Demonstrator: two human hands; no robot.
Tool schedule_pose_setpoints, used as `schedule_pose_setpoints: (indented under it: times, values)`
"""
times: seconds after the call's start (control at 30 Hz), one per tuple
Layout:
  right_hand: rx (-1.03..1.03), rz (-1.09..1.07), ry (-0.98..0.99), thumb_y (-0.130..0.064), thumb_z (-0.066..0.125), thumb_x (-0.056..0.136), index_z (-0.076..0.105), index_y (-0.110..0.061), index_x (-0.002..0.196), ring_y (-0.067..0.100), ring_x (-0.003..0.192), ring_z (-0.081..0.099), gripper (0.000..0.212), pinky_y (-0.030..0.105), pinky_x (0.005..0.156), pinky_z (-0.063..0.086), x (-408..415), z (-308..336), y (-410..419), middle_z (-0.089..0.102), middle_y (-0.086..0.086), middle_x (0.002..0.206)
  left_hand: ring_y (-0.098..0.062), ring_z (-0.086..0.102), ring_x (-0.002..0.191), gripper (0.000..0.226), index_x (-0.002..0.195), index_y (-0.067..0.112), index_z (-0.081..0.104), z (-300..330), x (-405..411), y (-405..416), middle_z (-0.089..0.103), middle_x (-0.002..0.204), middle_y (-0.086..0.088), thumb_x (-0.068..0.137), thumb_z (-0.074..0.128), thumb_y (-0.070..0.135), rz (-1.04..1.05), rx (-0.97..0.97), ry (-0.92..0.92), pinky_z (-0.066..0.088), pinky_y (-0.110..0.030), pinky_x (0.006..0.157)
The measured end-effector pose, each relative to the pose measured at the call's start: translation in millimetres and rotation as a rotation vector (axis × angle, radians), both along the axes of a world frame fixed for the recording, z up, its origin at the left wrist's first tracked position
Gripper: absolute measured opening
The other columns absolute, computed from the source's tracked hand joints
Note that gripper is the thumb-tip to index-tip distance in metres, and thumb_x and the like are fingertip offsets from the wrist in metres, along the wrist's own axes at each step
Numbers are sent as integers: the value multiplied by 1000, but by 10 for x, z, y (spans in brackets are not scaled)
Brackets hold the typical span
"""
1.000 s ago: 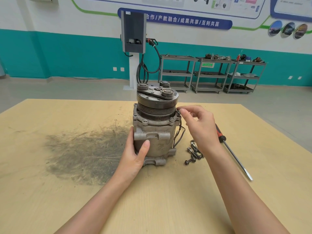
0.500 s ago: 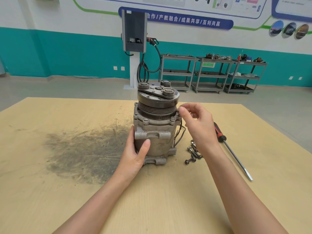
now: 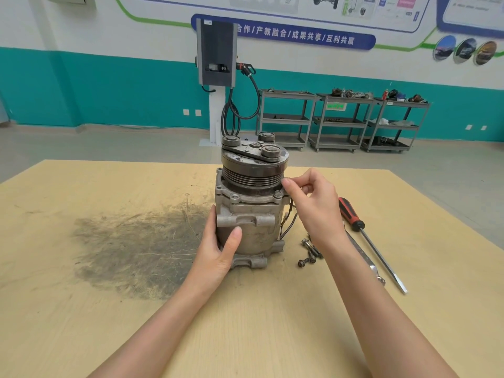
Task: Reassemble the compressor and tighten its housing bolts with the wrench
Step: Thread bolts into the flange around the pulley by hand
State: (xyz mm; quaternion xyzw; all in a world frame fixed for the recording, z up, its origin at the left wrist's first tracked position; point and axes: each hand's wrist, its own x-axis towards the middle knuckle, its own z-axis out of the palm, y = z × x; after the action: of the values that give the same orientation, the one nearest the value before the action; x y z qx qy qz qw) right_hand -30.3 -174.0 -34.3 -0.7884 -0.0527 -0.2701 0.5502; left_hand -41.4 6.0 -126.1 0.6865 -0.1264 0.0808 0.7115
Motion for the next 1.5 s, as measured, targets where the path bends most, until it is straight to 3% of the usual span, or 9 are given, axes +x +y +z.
schedule_pose_setpoints:
  times: [0.23,0.37,0.5,0.63,0.73,0.93,1.07,1.2,1.5]
  values:
    - [97,30,35,-27,70,89,58,-21,76,-1,57,42,20,19,57,40,37,-24,1,51,-14,63,6,39,137,101,157,20,23,3,-5,-1,43,152,12,73,61,63,-8,-17,2,35,-15,111]
    - [136,48,44,-28,71,89,63,-23,79,7,67,45,13,28,66,44,17,-59,-45,56,-6,70,7,39,136,100,156,21,23,1,-6,-3,44,152,13,74,61,63,-7,-16,-3,36,-15,111]
    - [130,40,34,-31,69,89,67,-25,84,9,72,49,8,25,70,45,-3,-68,-84,61,-9,75,11,41,133,98,156,22,24,5,-11,-5,44,150,16,75,60,63,-13,-12,-5,37,-5,99]
    - [154,38,11,-31,64,93,68,-26,96,18,95,61,6,32,83,53,-24,-42,-92,69,-5,96,8,38,137,103,157,22,21,15,-16,4,41,154,13,73,60,65,-3,0,10,34,-12,110]
    - [126,41,11,-31,56,98,67,-25,113,11,107,60,19,41,95,51,-24,-49,-99,68,-9,110,2,35,141,102,158,20,20,22,-23,4,39,156,9,74,61,64,3,10,22,29,-31,120]
    - [106,224,152,-52,24,101,43,-20,146,2,131,44,58,38,117,31,186,-13,-95,49,-8,144,4,35,141,93,158,21,19,29,-40,-2,39,155,12,82,60,56,8,22,25,28,-33,121]
    - [173,322,214,-70,17,86,49,-21,141,-14,115,48,80,35,118,28,351,-44,-30,54,-14,136,5,32,142,103,158,22,17,28,-42,1,36,157,13,74,60,64,7,32,26,26,-33,122]
    - [220,293,212,-74,18,84,59,-19,132,10,122,56,84,44,114,36,420,-94,61,64,-4,129,5,35,140,104,158,20,19,14,-37,-1,39,155,12,73,61,64,11,27,20,28,-30,121]
    - [438,228,194,-74,20,82,62,-16,117,23,117,61,79,49,108,42,444,-170,174,68,9,119,8,17,146,121,158,32,5,239,-14,14,15,163,15,64,67,76,193,-35,-90,21,-24,118]
